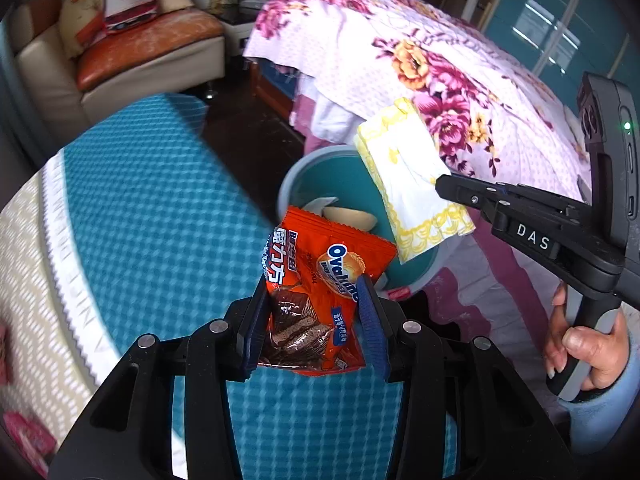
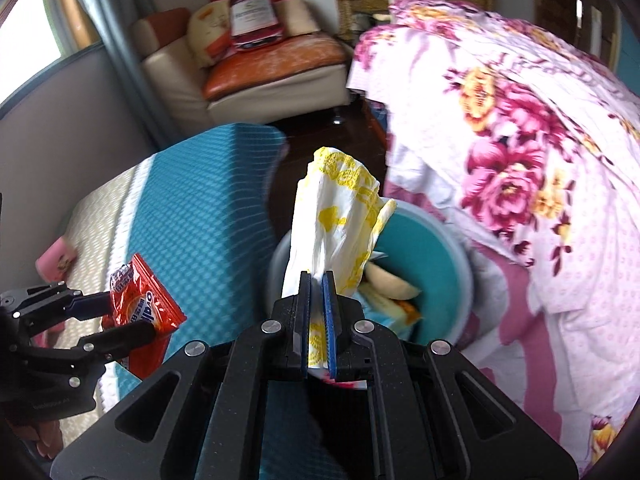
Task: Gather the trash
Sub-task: 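Carry both items over the bin and release the tissue from right tool, then open the left tool to drop the Ovaltine bag into the bin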
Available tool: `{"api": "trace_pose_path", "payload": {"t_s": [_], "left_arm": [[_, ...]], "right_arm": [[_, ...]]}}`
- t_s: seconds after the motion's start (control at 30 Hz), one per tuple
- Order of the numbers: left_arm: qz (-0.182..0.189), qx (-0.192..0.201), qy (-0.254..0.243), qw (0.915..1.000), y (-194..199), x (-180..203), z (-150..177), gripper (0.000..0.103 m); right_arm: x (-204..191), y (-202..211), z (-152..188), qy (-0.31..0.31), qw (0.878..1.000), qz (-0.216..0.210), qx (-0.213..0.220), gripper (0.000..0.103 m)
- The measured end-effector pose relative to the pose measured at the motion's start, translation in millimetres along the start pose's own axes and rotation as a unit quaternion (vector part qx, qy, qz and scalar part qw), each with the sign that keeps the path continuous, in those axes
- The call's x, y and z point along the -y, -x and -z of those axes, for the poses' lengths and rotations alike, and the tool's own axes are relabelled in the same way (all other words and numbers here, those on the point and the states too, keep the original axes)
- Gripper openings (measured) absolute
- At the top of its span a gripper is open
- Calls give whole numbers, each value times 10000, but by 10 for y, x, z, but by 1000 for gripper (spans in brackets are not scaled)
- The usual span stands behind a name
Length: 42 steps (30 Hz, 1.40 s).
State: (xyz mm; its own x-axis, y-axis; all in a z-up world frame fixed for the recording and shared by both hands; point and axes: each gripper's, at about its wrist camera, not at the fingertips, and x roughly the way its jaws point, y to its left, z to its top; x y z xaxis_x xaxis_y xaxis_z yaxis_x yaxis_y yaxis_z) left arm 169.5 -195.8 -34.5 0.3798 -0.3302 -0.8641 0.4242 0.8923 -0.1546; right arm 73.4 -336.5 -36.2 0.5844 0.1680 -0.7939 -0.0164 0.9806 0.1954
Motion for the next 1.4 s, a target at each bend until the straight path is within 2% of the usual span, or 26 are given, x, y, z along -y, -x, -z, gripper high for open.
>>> {"api": "trace_pose_path", "payload": {"t_s": [0.17, 0.4, 0.5, 0.53, 0.6, 0.67, 0.73, 1.2, 1.37, 1.4], "left_arm": [[28, -112, -146, 9998, -281, 163, -166, 44], [-10, -284, -242, 9993, -599, 277, -373, 44], [-22, -293, -257, 9992, -674, 313, -446, 47], [-34, -283, -254, 9993, -698, 332, -470, 51], [-80, -288, -229, 9993, -728, 340, -494, 63], [-157, -231, -206, 9994, -722, 336, -488, 80], [-239, -191, -205, 9993, -718, 326, -476, 84], [-364, -164, -57, 9992, -589, 134, -371, 91], [-384, -174, -24, 9991, -567, 81, -337, 91], [-385, -172, -13, 9991, -559, 68, -328, 91]], "right_arm": [[314, -92, -69, -211, 9995, 184, -115, 6], [553, -221, -109, -357, 9986, 311, -223, 6], [606, -257, -115, -391, 9984, 327, -232, 6], [628, -274, -123, -400, 9983, 333, -242, 6], [655, -288, -126, -410, 9982, 346, -258, 6], [682, -302, -127, -411, 9981, 356, -279, 6], [675, -313, -134, -405, 9981, 365, -292, 6], [566, -384, -152, -296, 9979, 426, -388, 7], [505, -430, -161, -252, 9974, 463, -498, 13], [491, -436, -163, -233, 9973, 477, -508, 21]]}}
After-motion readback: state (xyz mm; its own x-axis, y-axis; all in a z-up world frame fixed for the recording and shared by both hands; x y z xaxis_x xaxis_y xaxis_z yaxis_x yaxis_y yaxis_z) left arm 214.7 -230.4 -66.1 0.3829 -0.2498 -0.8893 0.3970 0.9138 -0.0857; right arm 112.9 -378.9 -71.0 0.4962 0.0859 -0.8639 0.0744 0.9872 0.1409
